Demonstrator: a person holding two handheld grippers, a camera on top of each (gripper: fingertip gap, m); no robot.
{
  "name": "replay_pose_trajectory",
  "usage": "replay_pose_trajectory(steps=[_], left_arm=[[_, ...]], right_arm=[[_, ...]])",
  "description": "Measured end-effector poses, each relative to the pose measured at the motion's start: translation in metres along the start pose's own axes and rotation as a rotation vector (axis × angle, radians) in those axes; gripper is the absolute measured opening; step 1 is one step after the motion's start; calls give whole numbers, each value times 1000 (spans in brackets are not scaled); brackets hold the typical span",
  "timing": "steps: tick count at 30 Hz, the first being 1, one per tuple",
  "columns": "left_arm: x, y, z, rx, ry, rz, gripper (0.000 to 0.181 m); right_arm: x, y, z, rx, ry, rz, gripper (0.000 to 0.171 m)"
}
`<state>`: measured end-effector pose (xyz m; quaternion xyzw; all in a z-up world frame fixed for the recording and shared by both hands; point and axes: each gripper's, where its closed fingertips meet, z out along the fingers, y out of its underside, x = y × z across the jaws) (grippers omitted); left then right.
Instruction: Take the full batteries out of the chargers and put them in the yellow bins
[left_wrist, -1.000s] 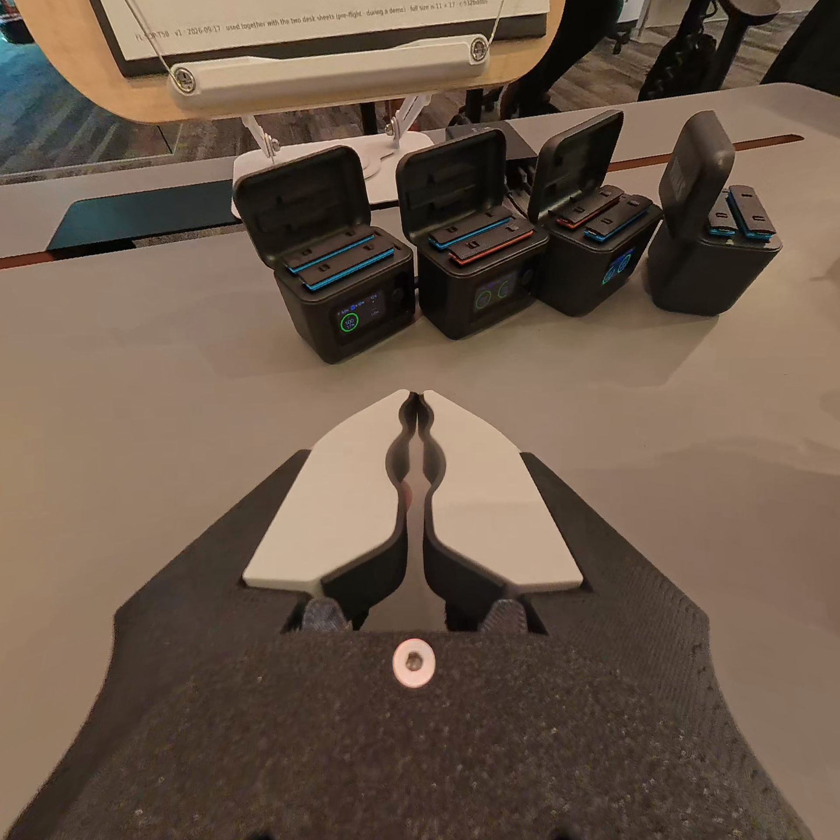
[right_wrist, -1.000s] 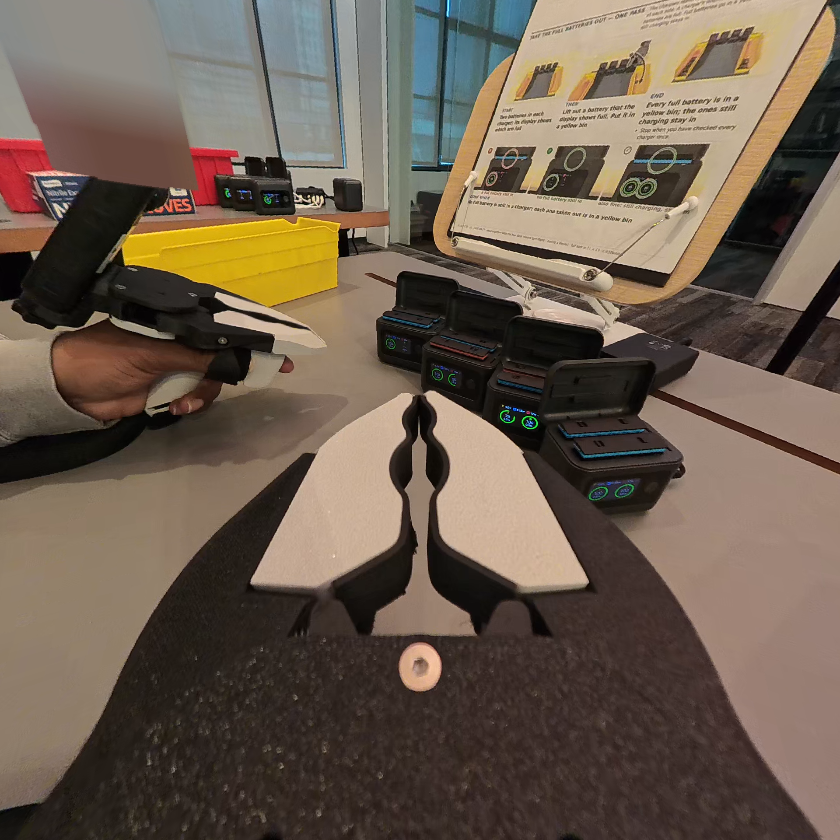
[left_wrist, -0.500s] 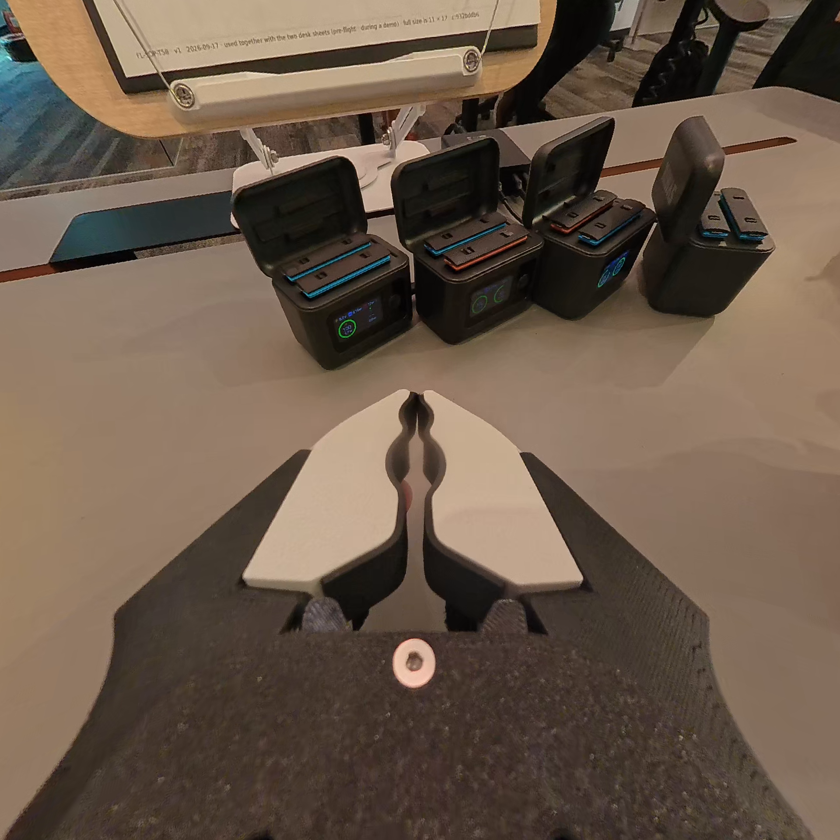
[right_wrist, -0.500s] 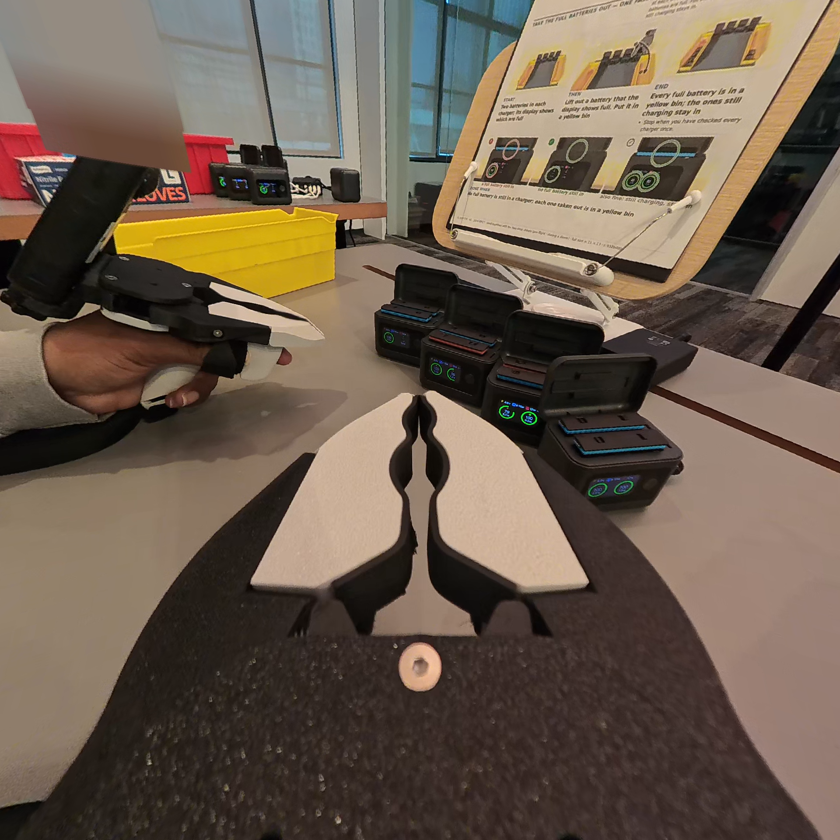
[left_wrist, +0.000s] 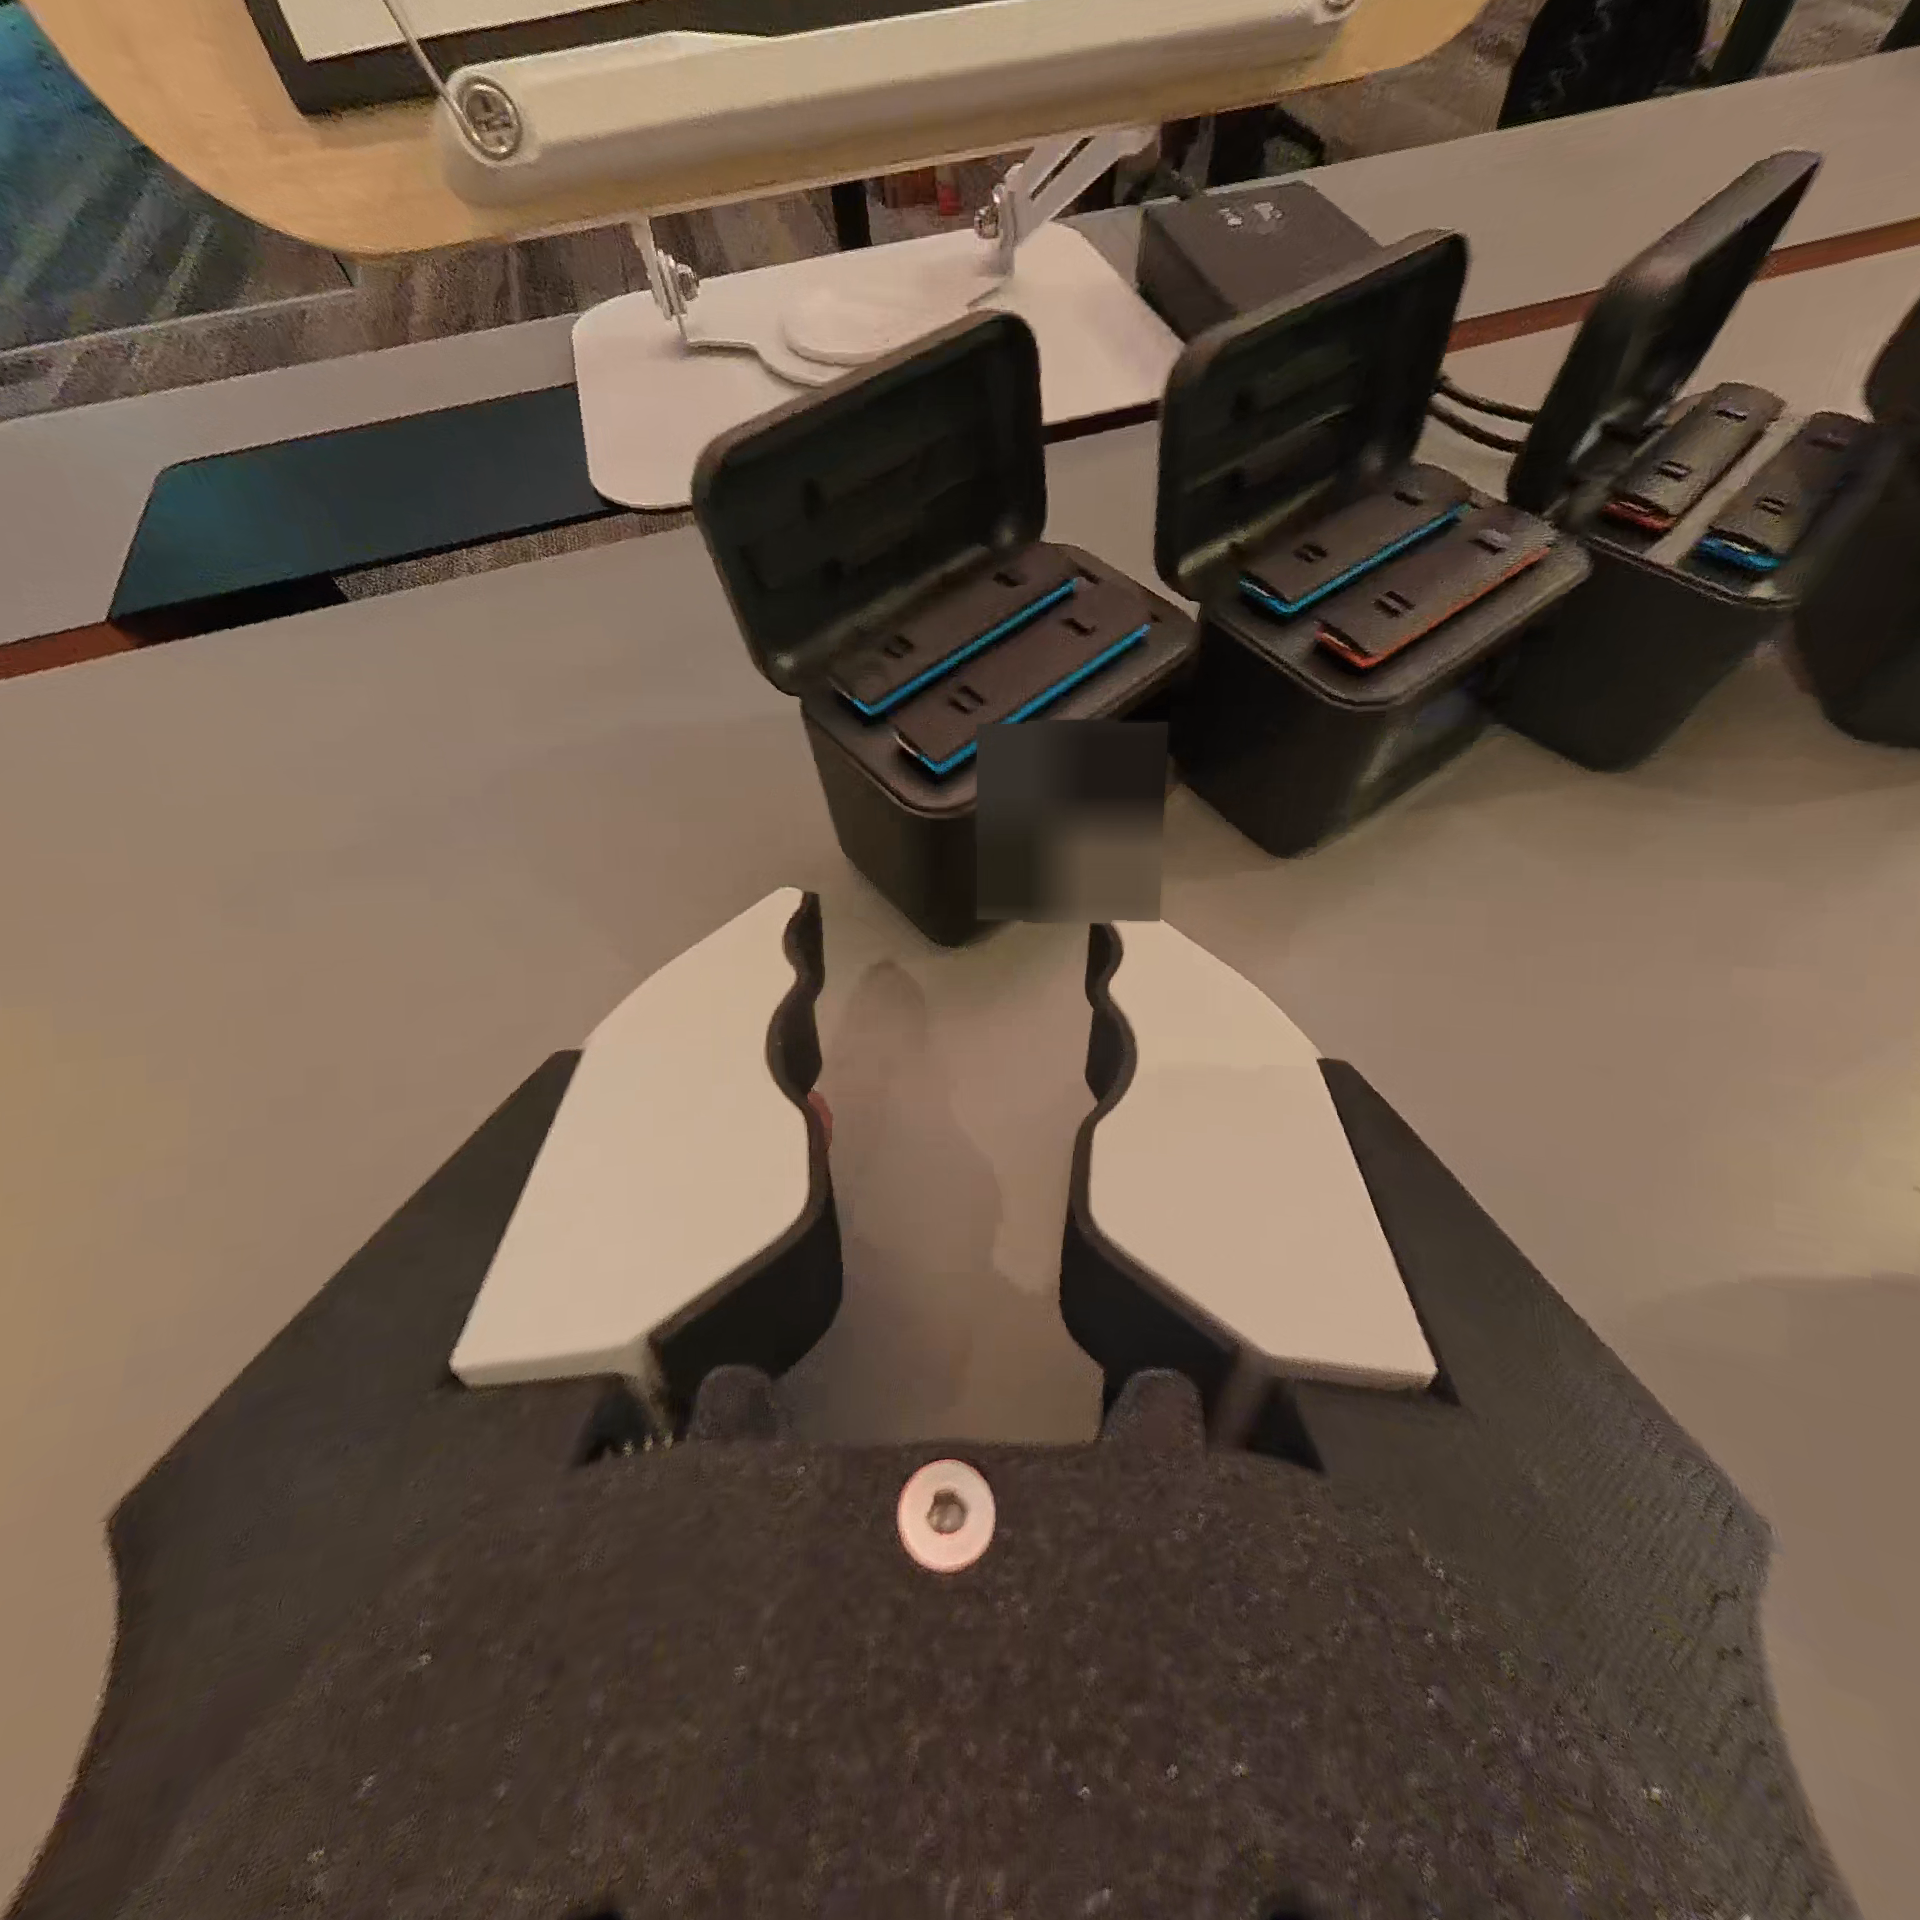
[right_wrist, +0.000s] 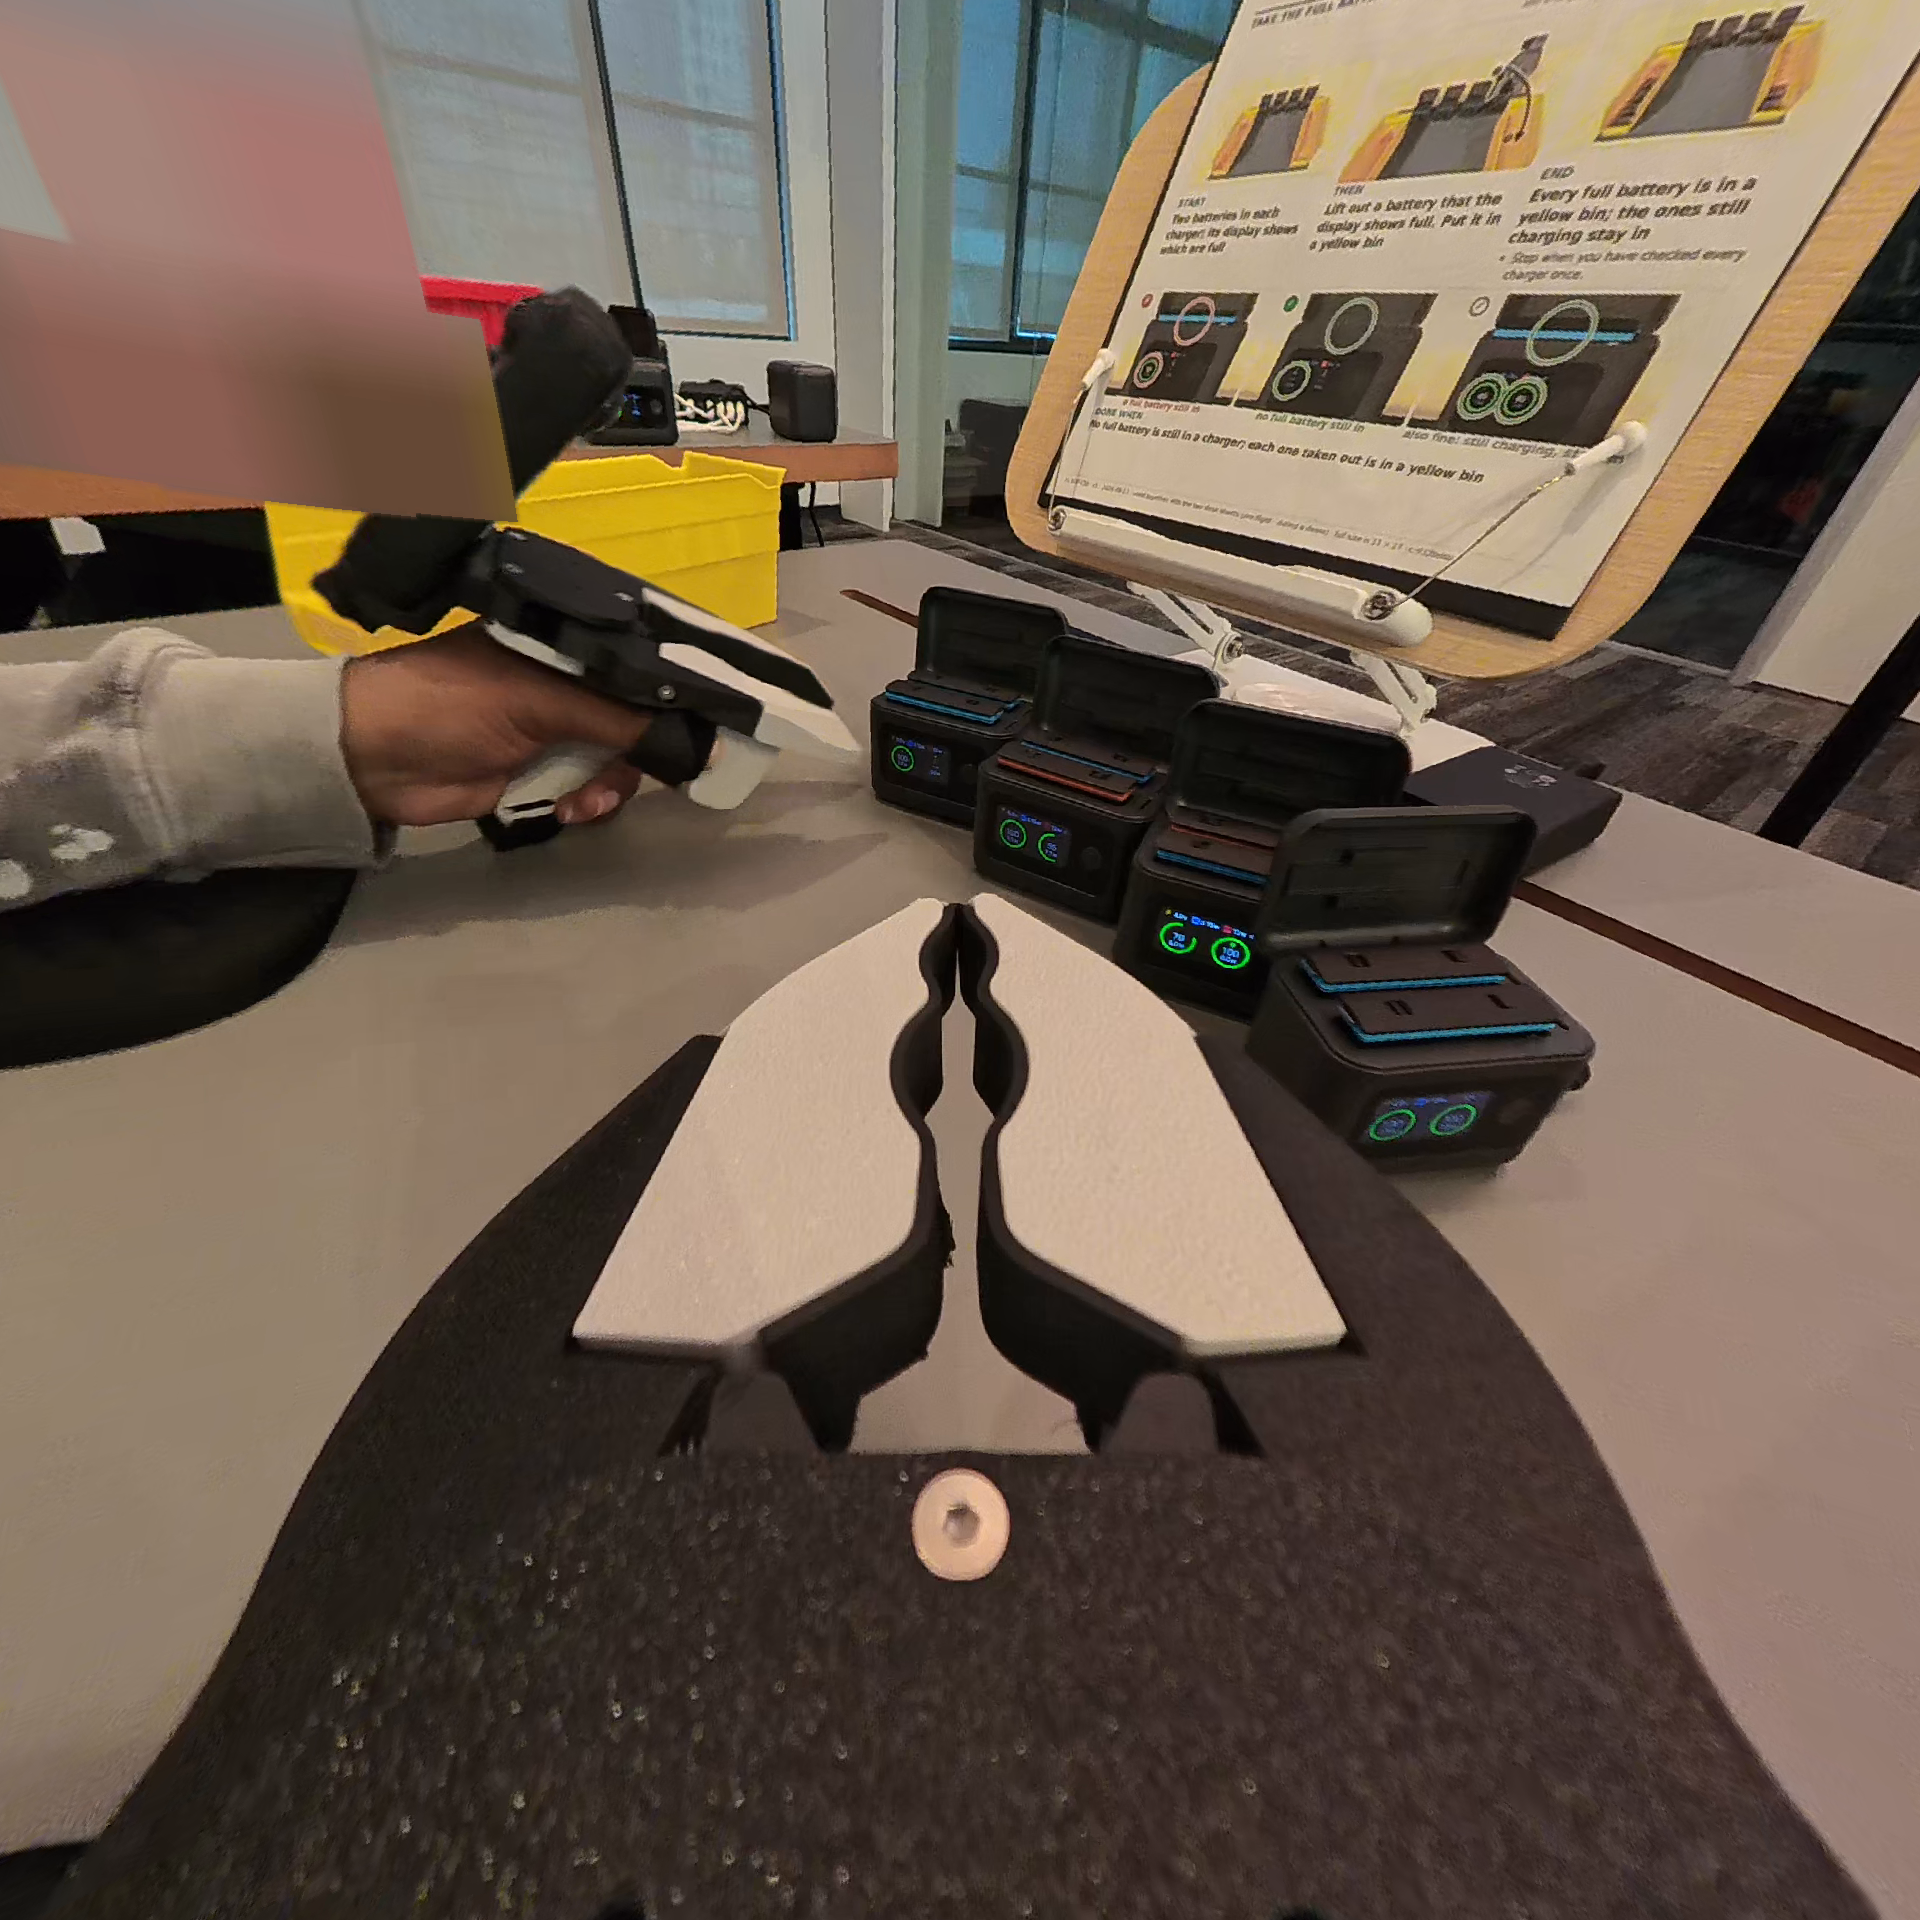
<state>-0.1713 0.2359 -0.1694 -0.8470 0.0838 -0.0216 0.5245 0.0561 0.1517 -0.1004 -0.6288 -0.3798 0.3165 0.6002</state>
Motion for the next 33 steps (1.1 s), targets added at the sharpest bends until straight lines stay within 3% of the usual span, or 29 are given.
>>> replay_pose_trajectory(steps=[8, 16, 21, 24, 29, 33], left_arm=[[-3, -7, 36, -63, 136, 4, 76], [8, -11, 56, -103, 352, 70, 85], [15, -4, 53, -134, 492, 179, 84], [13, 1, 51, -133, 502, 279, 81], [7, 3, 46, -125, 502, 288, 58], [8, 7, 39, -121, 494, 324, 56]], right_arm=[[-9, -6, 22, -27, -50, -60, 0], [-8, -41, 50, -11, -71, -129, 0], [-12, -59, 70, -5, -71, -141, 0], [-16, -64, 84, -13, -71, -135, 0], [-11, -58, 114, -80, -11, -91, 0], [-6, -47, 144, -113, 42, -40, 4]])
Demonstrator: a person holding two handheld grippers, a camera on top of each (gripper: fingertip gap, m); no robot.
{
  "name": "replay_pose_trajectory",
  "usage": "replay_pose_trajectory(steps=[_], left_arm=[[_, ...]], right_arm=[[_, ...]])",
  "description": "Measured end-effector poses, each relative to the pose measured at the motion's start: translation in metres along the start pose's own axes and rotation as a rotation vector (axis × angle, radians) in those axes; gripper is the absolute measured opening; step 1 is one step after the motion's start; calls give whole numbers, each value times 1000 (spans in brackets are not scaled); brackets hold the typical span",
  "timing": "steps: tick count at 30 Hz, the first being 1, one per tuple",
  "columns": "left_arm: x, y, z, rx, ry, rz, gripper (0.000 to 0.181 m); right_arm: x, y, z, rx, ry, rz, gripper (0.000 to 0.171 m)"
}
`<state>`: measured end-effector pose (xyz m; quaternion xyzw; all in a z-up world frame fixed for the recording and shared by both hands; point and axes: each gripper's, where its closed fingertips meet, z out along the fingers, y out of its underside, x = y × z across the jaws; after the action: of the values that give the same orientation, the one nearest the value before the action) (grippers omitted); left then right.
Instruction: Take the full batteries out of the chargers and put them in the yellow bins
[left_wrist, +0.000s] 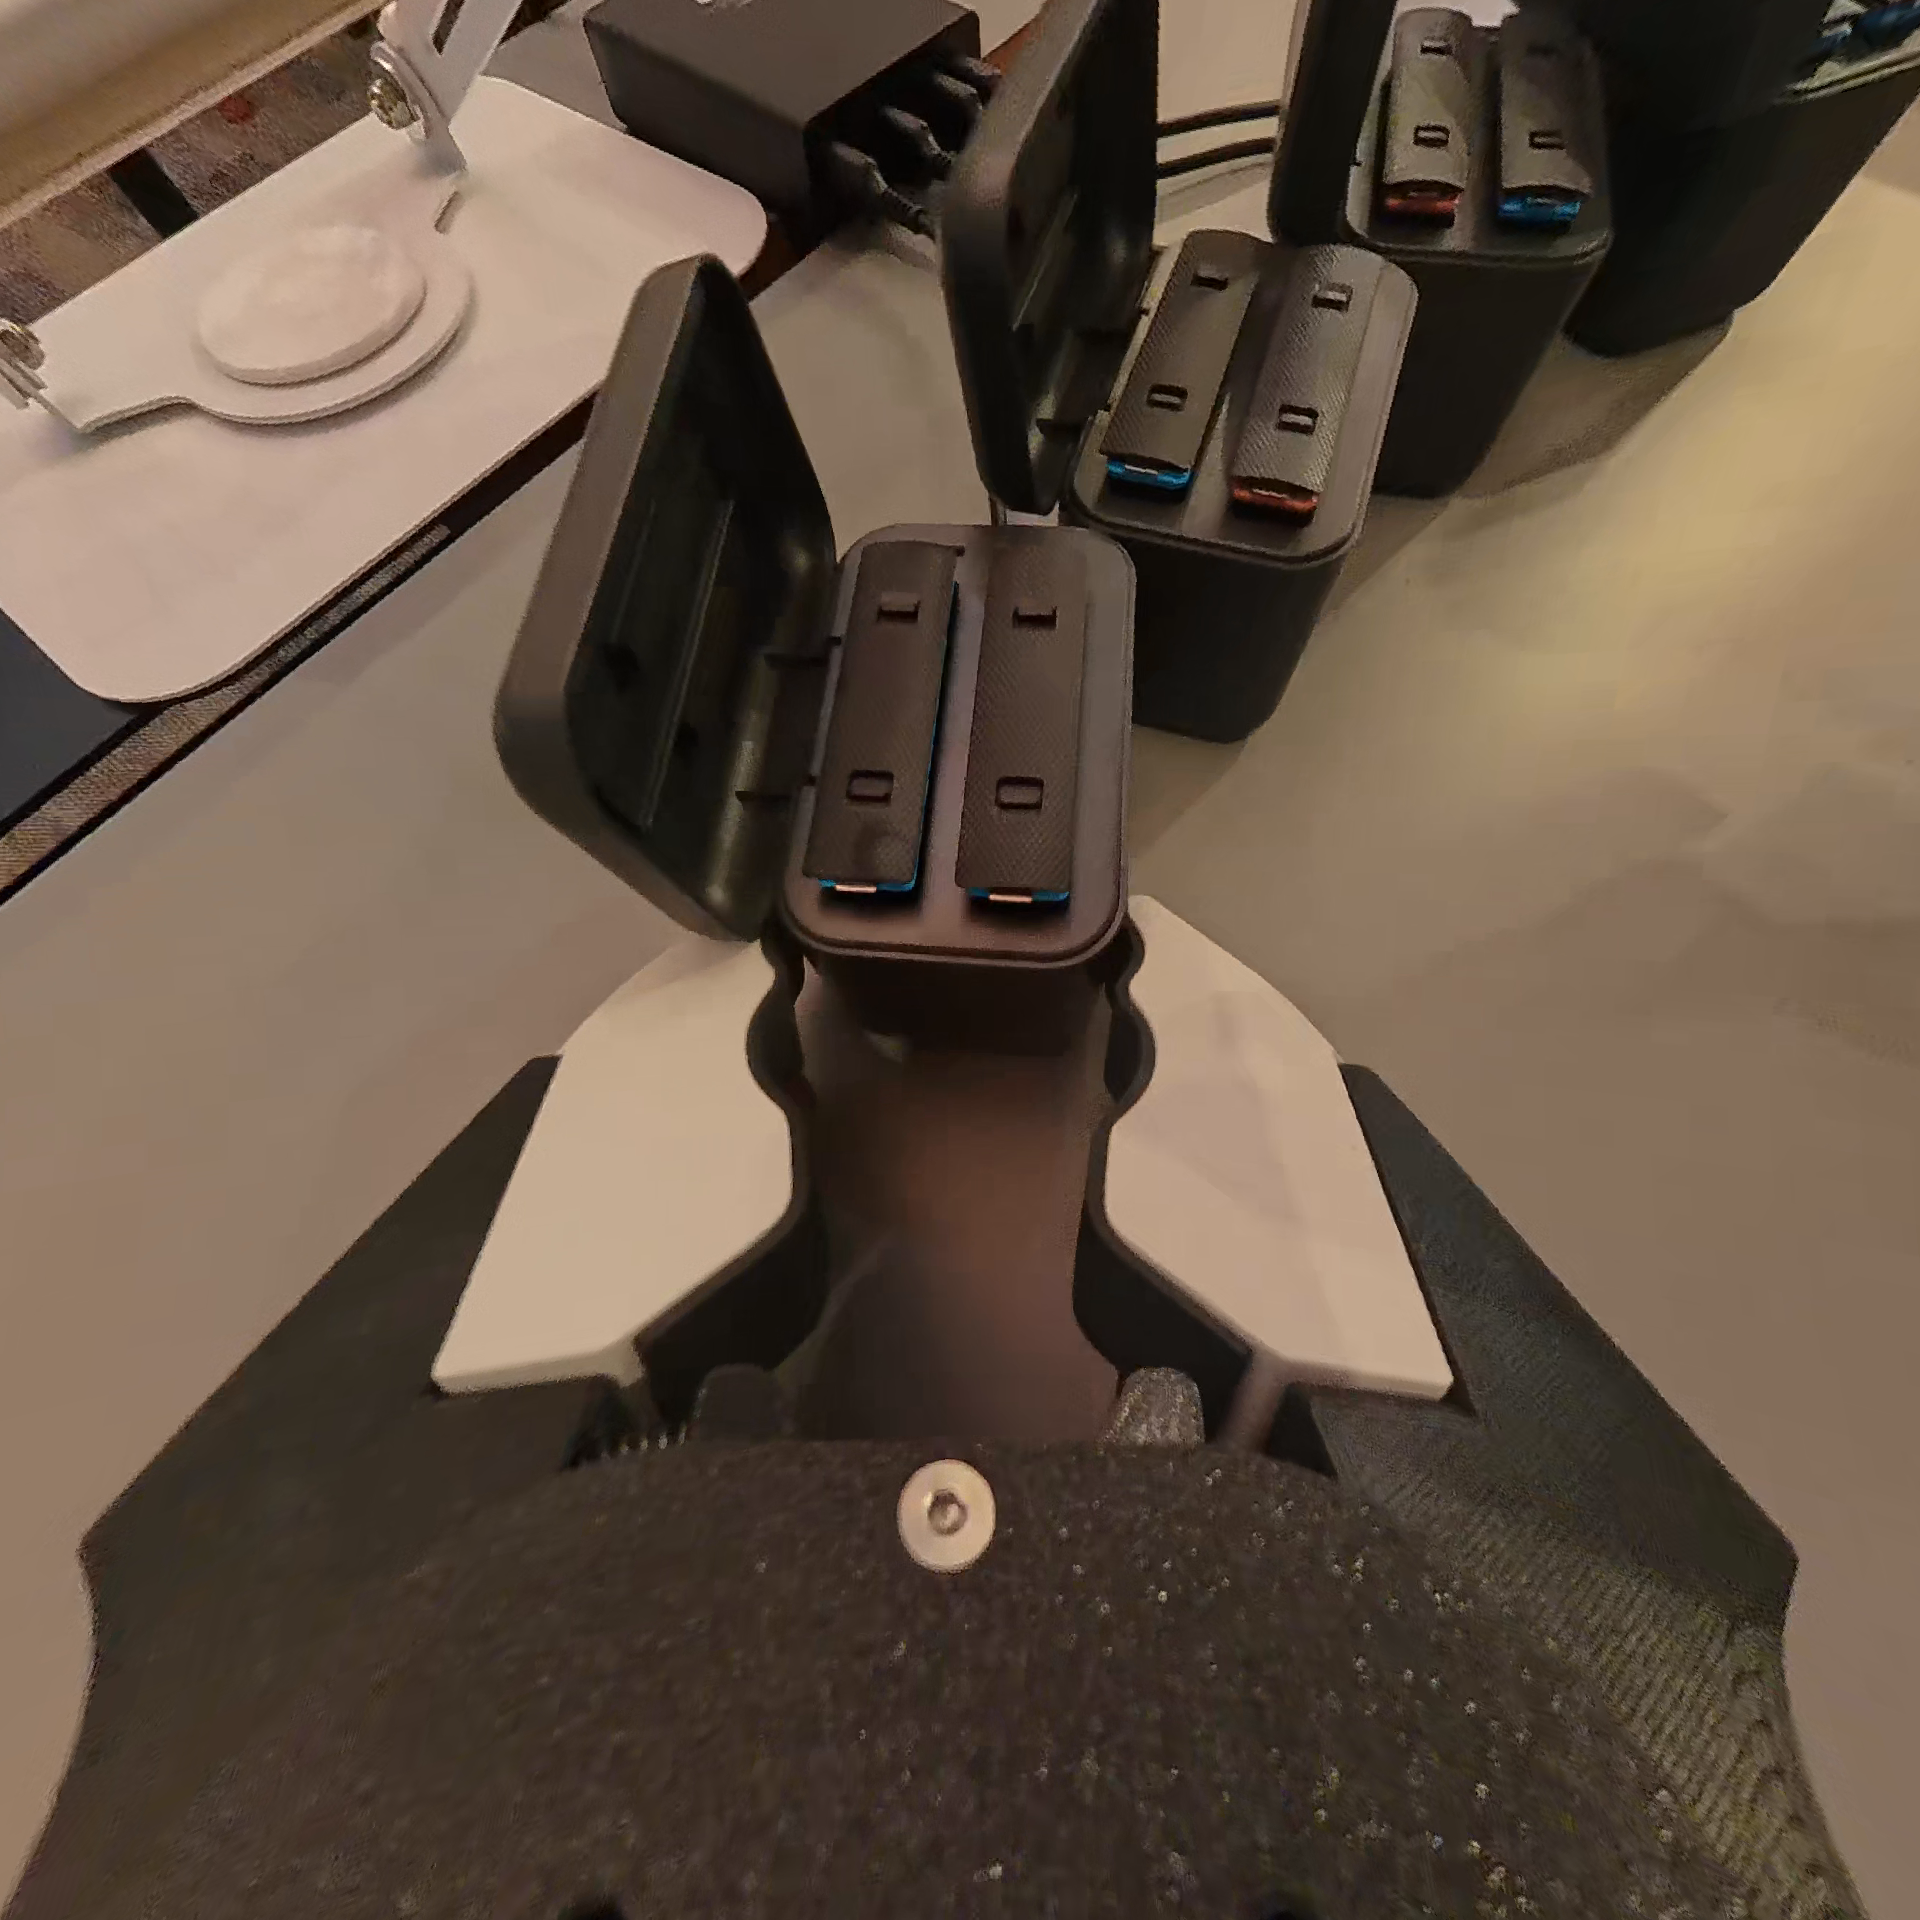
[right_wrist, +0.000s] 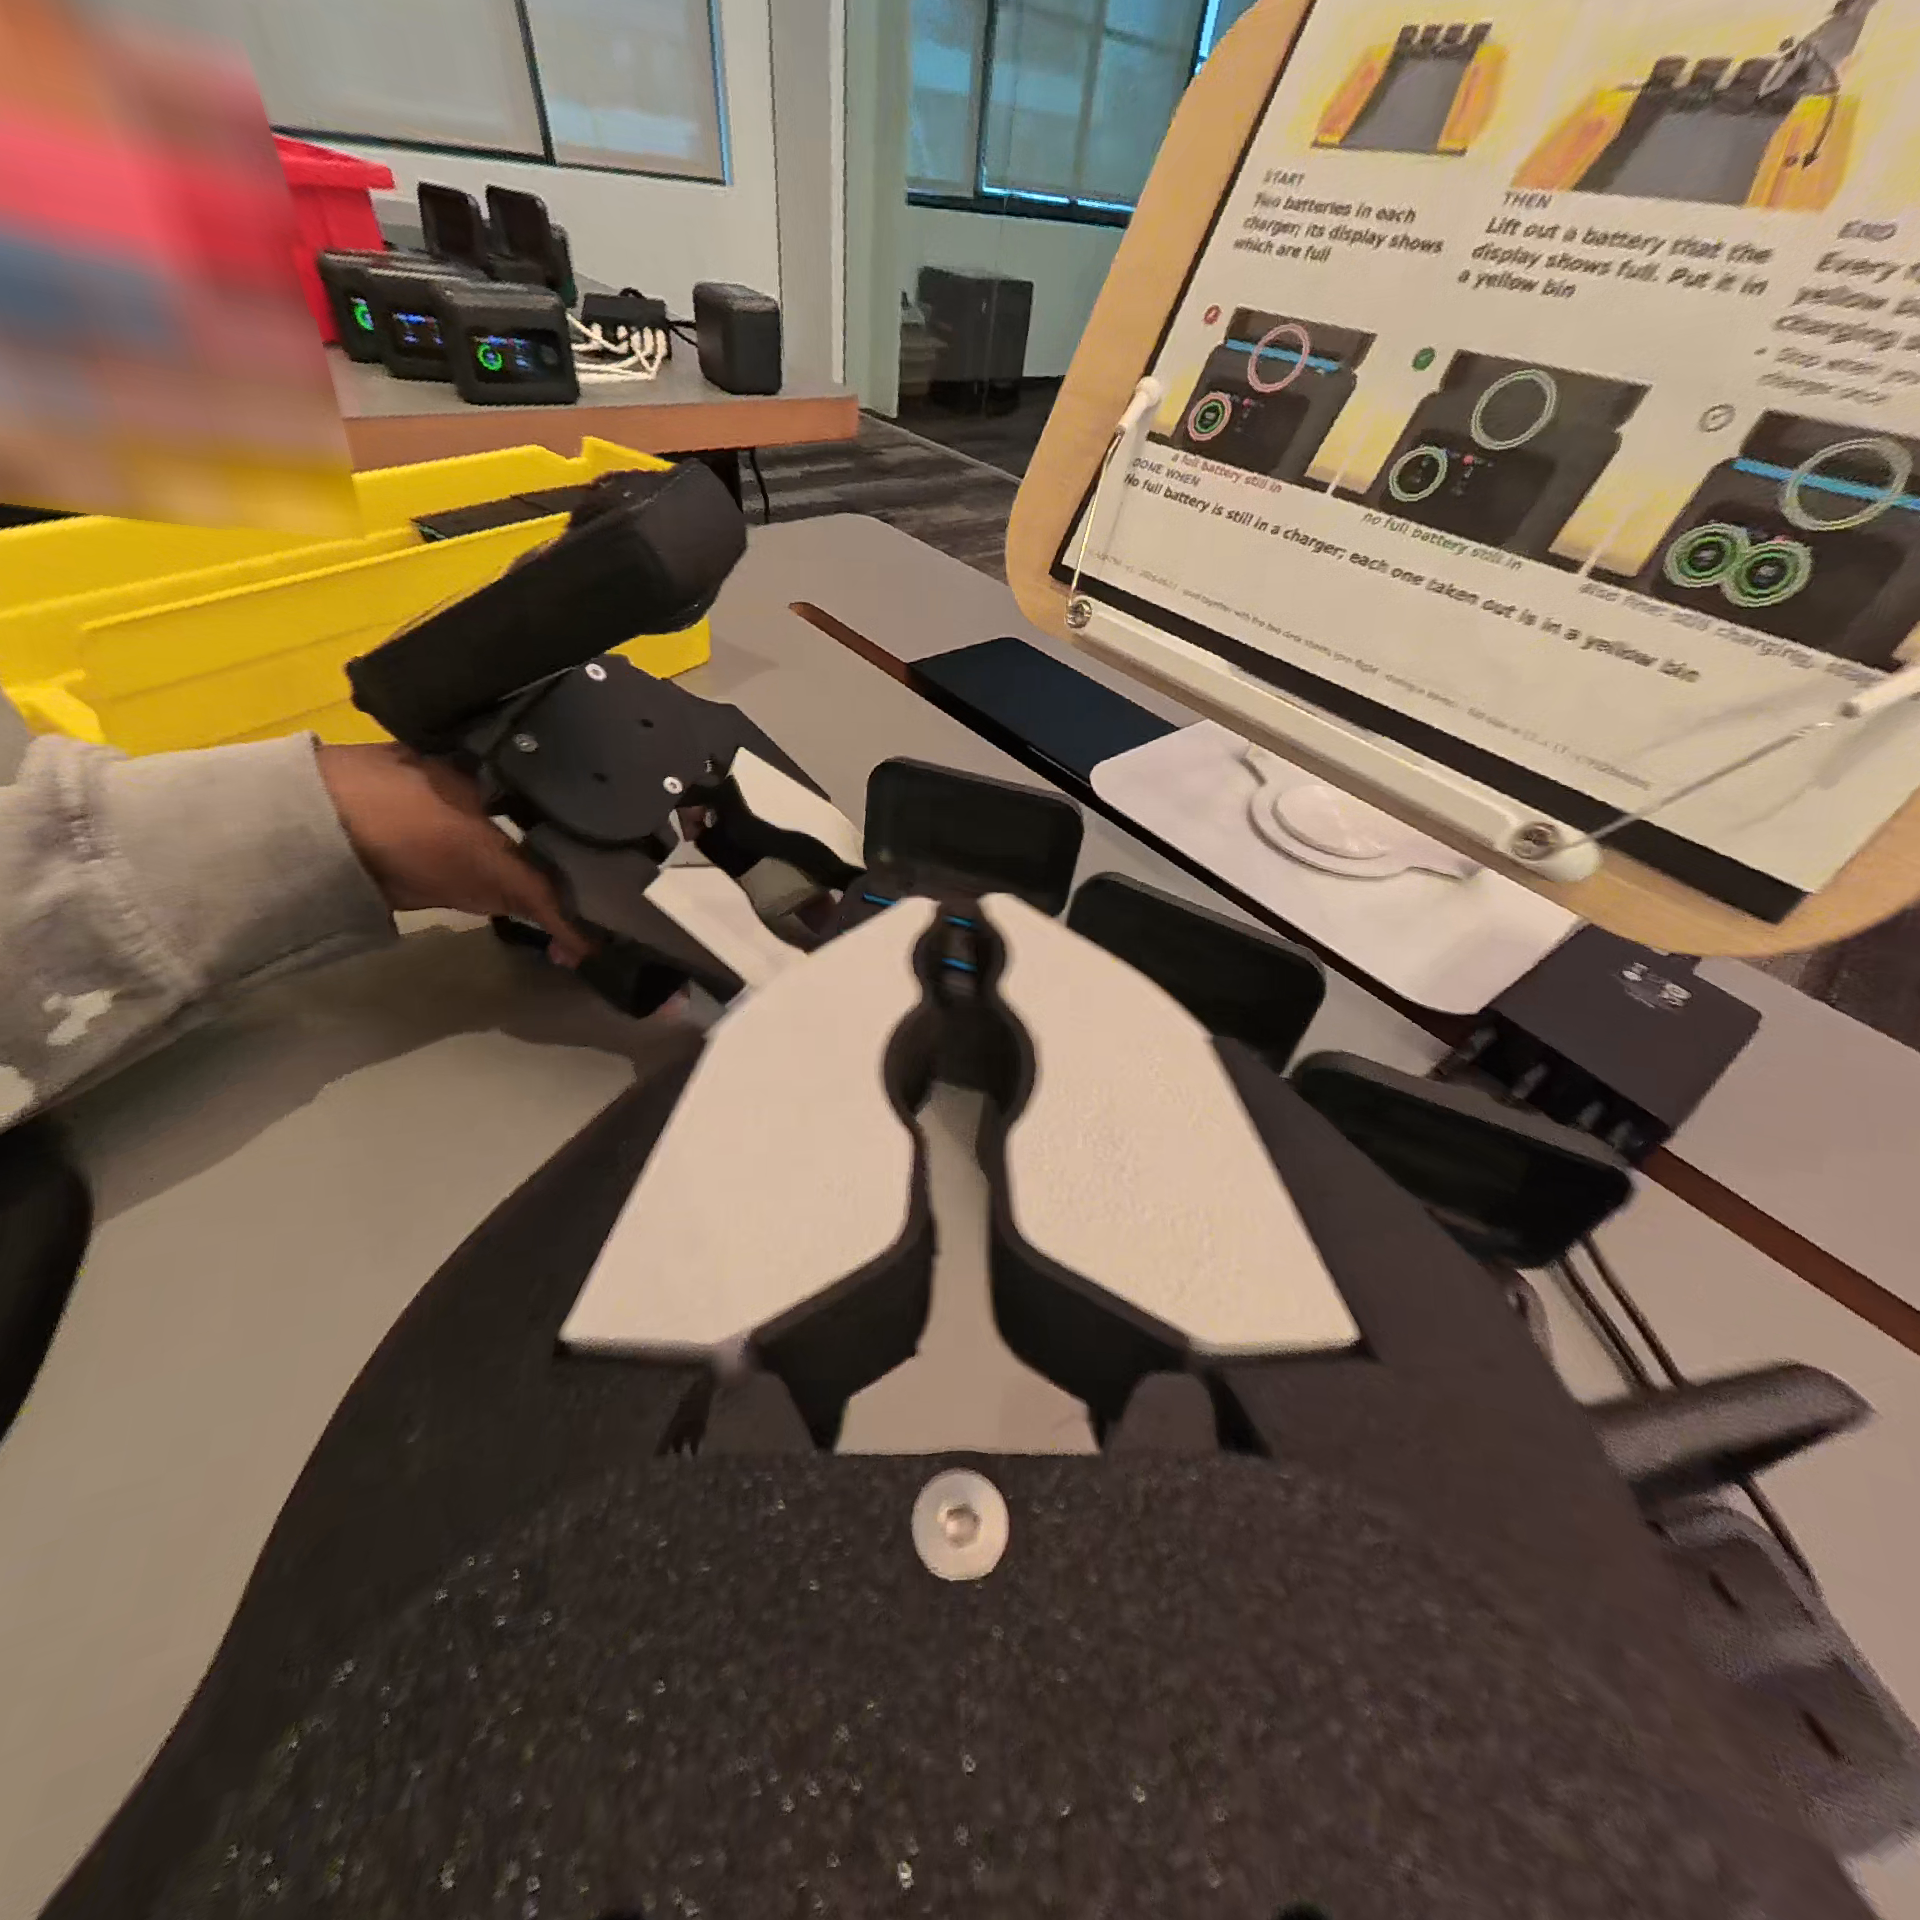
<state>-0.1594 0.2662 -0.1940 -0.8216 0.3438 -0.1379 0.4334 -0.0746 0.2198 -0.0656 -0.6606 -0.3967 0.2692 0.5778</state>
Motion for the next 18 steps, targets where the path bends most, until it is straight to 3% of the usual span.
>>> replay_pose_trajectory(steps=[1, 8, 14, 18], left_arm=[[1, 1, -1, -2, -7, 9, 56], [8, 5, -5, -11, -43, 26, 56], [9, 5, -5, -11, -39, 22, 55], [9, 5, -4, -14, -41, 17, 55]], right_arm=[[-2, 3, 9, -12, 0, 0, 17], [-20, 51, 69, -256, 4, 6, 60], [-13, 67, 92, -383, 69, 55, 67], [-10, 71, 98, -436, 71, 66, 62]])
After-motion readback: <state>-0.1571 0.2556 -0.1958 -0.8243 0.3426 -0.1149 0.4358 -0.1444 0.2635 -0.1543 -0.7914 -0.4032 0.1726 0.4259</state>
